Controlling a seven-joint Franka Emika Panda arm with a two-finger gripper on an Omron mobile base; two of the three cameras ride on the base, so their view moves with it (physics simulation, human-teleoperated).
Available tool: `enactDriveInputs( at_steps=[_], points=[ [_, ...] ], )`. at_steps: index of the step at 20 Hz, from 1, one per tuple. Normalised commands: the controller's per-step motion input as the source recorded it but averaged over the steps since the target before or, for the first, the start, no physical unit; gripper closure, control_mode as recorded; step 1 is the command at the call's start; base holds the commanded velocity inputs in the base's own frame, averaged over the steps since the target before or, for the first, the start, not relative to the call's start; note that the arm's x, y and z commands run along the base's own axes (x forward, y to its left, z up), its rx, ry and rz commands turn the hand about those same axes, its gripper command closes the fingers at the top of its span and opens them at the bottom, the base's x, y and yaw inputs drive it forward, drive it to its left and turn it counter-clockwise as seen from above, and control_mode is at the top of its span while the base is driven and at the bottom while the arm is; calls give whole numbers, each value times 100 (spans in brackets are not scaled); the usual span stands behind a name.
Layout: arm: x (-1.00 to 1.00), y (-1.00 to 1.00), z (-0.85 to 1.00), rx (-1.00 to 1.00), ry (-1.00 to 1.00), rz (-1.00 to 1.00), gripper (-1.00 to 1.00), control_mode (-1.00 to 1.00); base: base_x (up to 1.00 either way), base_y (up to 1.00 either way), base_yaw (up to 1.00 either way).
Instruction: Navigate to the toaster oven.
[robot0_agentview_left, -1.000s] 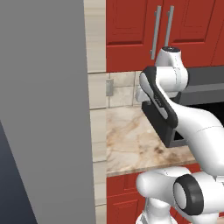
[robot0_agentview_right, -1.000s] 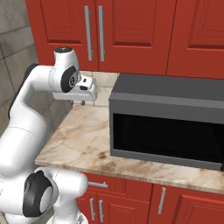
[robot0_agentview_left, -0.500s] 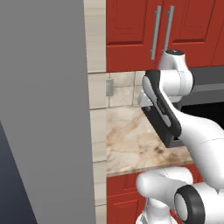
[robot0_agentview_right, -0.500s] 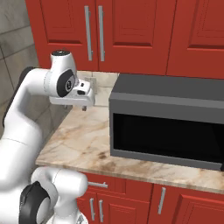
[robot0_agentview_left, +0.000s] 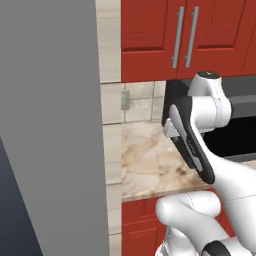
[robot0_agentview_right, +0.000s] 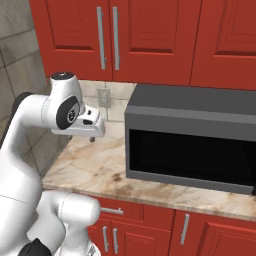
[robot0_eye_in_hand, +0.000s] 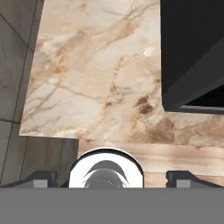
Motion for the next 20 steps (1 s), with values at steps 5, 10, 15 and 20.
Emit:
enactDriveInputs(
  at_steps=[5, 10, 15, 20],
  points=[
    [0, 0, 0, 0, 0, 0, -100, 100, -29, -13, -4],
    [0, 0, 0, 0, 0, 0, -100, 100, -47, -43, -20],
    [0, 0, 0, 0, 0, 0, -100, 100, -50, -59, -32],
    [0, 0, 0, 0, 0, 0, -100, 100, -34, -54, -43]
  ],
)
